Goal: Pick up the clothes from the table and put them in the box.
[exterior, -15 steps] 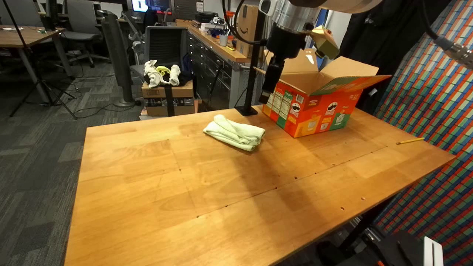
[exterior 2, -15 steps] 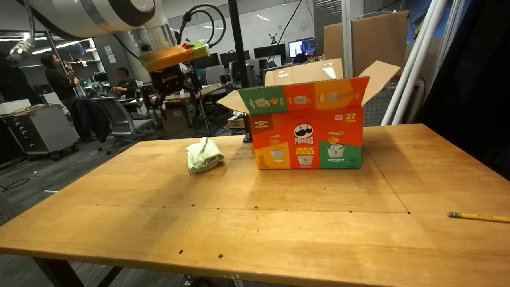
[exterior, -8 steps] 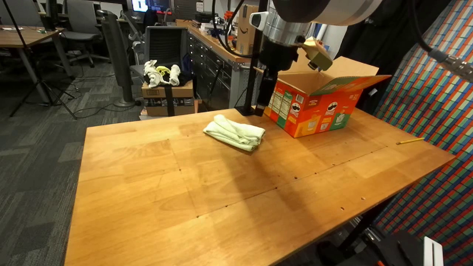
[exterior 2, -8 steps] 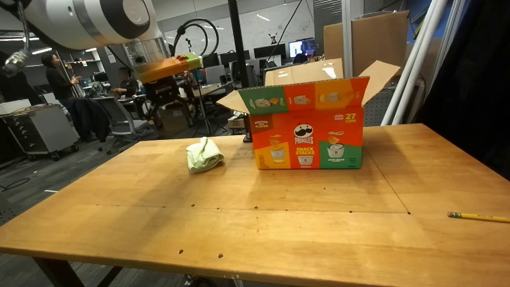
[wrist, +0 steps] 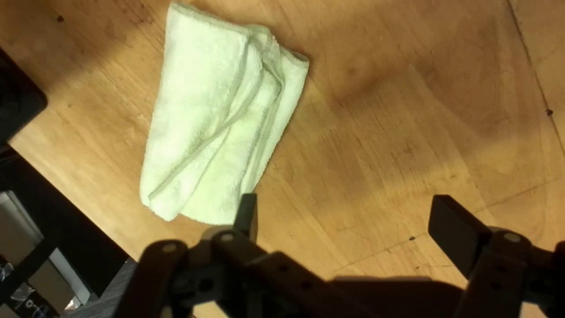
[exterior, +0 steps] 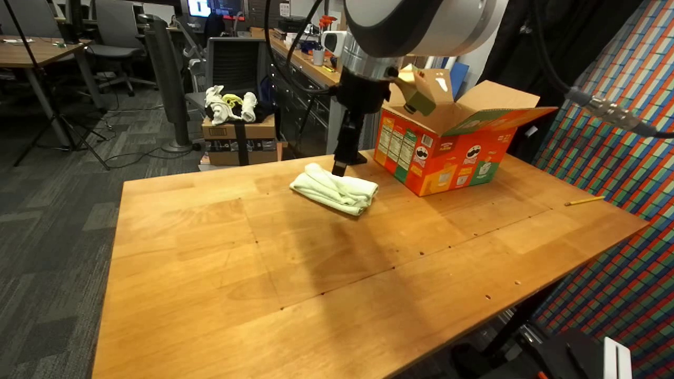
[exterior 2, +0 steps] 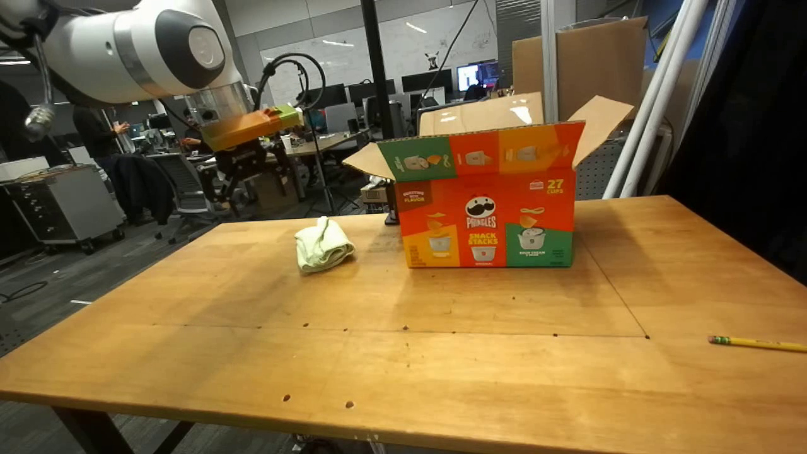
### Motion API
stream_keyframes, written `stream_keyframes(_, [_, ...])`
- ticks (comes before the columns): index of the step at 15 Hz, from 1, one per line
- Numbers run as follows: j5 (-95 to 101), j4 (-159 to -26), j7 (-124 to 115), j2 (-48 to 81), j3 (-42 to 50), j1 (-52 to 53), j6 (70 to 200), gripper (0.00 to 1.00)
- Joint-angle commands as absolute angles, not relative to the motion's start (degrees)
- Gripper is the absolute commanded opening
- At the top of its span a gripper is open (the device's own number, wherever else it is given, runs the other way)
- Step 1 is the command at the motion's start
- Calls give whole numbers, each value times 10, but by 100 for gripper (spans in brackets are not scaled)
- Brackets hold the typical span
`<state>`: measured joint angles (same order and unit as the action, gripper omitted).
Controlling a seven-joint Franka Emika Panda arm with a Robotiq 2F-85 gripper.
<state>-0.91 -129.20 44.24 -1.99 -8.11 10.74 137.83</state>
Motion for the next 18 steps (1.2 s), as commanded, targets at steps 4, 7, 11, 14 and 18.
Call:
stream_keyframes(4, [-4, -1207, 444, 76, -88, 95, 1408, 100])
stream_keyframes(7, [2, -1181, 440, 112, -86, 82, 1416, 100])
stream_keyframes(11, [14, -1164, 439, 146, -87, 67, 1422, 100])
stream_keyframes(14, [19, -1159, 441, 162, -88, 59, 1421, 100])
stream_keyframes(18, [30, -1161, 441, 176, -87, 51, 1422, 100])
